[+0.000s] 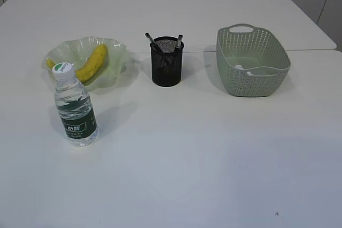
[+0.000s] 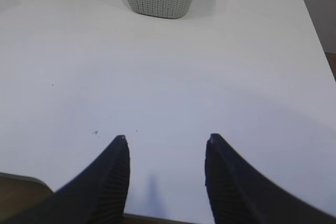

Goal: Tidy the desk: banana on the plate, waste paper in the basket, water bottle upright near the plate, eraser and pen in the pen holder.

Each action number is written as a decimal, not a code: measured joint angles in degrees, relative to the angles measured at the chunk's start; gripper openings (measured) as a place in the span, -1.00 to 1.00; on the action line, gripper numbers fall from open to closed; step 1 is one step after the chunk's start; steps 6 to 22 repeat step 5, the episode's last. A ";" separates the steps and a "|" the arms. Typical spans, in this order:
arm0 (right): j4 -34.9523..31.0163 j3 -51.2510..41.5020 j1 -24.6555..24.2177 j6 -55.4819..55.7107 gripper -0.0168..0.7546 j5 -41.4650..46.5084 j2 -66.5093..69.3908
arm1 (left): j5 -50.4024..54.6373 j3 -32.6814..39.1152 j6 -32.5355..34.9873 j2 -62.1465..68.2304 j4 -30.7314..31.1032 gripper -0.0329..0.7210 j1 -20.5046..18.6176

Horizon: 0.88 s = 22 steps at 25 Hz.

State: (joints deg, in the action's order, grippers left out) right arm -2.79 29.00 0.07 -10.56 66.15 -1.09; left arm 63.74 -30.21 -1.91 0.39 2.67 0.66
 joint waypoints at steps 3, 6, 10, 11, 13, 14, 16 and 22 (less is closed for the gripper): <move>0.00 0.00 0.00 0.00 -0.04 0.00 0.00 | 0.00 0.00 0.00 0.00 0.00 0.65 0.00; 0.00 0.00 0.00 0.00 -0.04 0.00 0.00 | 0.00 0.00 0.00 0.00 0.00 0.65 0.00; 0.00 0.00 0.00 0.00 -0.04 0.00 0.00 | 0.00 0.00 0.00 0.00 0.00 0.65 0.00; 0.00 0.00 0.00 0.00 -0.04 0.00 0.00 | 0.00 0.00 0.00 0.00 0.00 0.65 0.00; 0.00 0.00 0.00 0.00 -0.04 0.00 0.00 | 0.00 0.00 0.00 0.00 0.00 0.65 0.00; 0.00 0.00 0.00 0.00 -0.04 0.00 0.00 | 0.00 0.00 0.00 0.00 0.00 0.65 0.00; 0.00 0.00 0.00 0.00 -0.04 0.00 0.00 | 0.00 0.00 0.00 0.00 0.00 0.65 0.00; 0.00 0.00 0.00 0.00 -0.04 0.00 0.00 | 0.00 0.00 0.00 0.00 0.00 0.65 0.00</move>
